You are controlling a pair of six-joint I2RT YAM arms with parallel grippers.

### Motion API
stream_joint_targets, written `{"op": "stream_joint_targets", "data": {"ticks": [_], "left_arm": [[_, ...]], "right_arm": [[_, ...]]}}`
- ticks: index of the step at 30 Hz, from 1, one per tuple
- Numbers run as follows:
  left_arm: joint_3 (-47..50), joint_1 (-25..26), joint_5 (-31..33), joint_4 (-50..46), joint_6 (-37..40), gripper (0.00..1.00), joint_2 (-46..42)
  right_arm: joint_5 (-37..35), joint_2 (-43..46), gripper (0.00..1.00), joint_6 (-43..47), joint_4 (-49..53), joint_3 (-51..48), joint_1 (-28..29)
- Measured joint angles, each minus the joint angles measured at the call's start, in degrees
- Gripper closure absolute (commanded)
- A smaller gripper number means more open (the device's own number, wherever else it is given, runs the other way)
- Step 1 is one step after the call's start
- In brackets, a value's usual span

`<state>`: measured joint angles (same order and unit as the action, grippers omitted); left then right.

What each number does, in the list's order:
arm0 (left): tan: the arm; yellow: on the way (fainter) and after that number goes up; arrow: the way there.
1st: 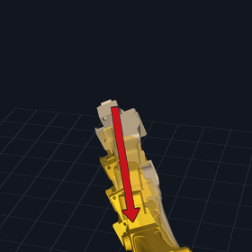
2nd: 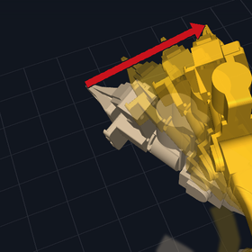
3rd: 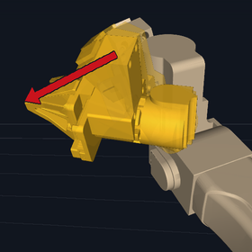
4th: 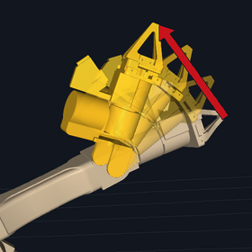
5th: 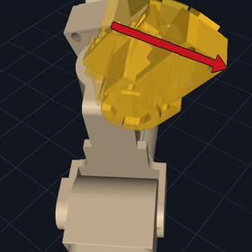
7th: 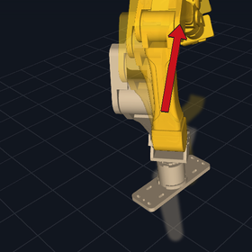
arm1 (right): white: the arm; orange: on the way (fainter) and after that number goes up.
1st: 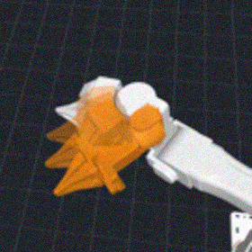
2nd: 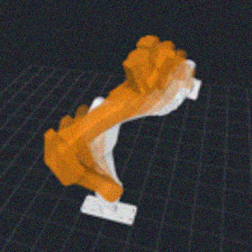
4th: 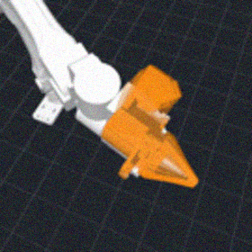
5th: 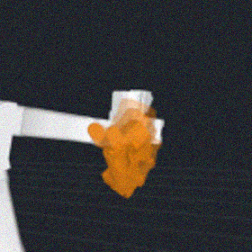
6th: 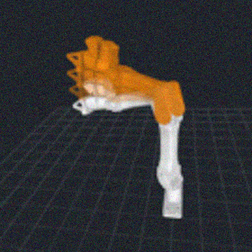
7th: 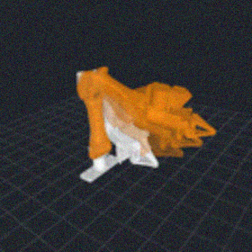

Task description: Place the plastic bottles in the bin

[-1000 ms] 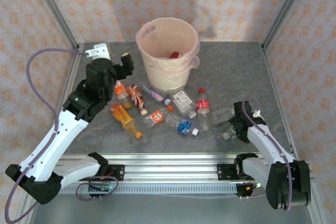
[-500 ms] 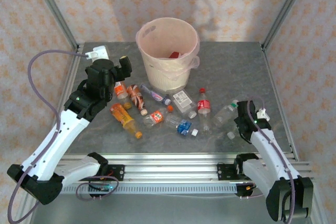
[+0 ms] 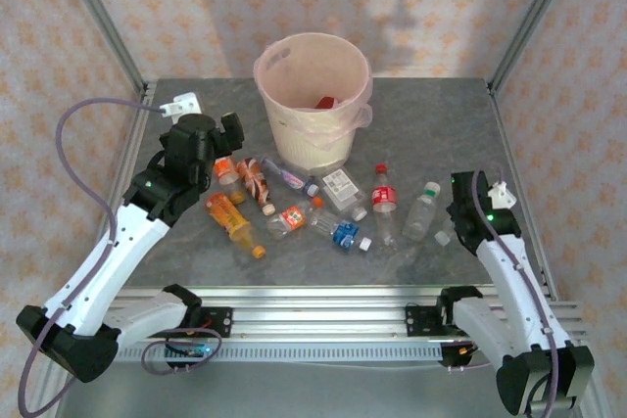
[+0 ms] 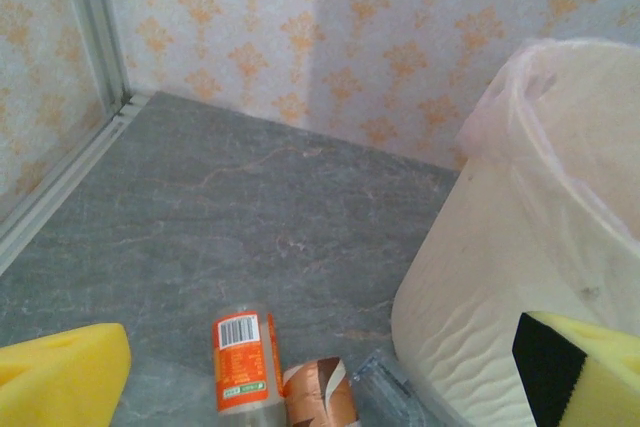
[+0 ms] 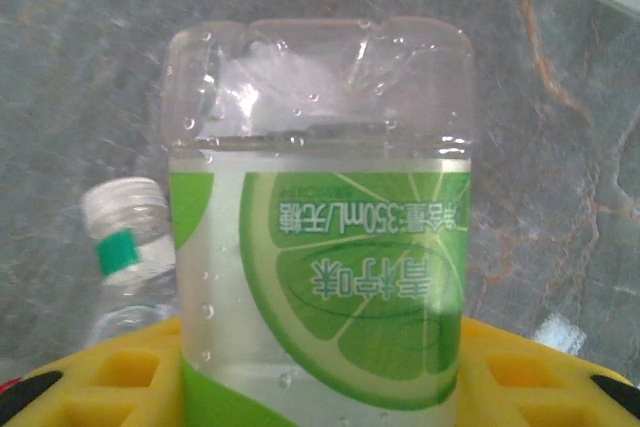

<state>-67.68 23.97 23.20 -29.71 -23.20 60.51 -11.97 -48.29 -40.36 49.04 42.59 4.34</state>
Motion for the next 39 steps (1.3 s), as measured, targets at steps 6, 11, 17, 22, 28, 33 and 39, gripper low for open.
{"op": "stream_joint_targets", "data": {"ticks": [6, 11, 17, 22, 28, 33, 39], "left_arm": [[3.06, -1.97, -0.02, -3.67, -3.15, 0.0, 0.02], [5.55, -2.75, -0.02, -6.19, -5.07, 0.0, 0.02], [9.49, -2.75, -0.22, -7.43, -8.35, 0.0, -1.38], [11.23, -2.75, -0.22, -9.01, -10.78, 0.0, -2.99], [13.97, -2.75, -0.24, -9.99, -13.75, 0.0, -5.2], [16.11, -2.75, -0.74, -10.14, -15.76, 0.0, -7.06], [17.94, -2.75, -1.99, -9.92, -16.72, 0.0, -9.16]], "right_arm": [[-0.5, -0.39, 0.64, 3.65, 0.74, 8.96, 4.13], [-3.67, -4.9, 0.65, 6.62, 0.9, 20.28, 10.99], [-7.78, -13.73, 0.66, 11.37, -0.7, 34.82, 20.68], [-8.61, -23.45, 0.66, 16.37, -3.34, 47.1, 26.23], [-6.49, -37.2, 0.66, 22.99, -7.13, 63.52, 29.51], [-2.64, -48.37, 0.67, 27.43, -8.92, 77.59, 29.75], [2.4, -61.16, 0.67, 30.86, -9.09, 93.18, 29.77]]}}
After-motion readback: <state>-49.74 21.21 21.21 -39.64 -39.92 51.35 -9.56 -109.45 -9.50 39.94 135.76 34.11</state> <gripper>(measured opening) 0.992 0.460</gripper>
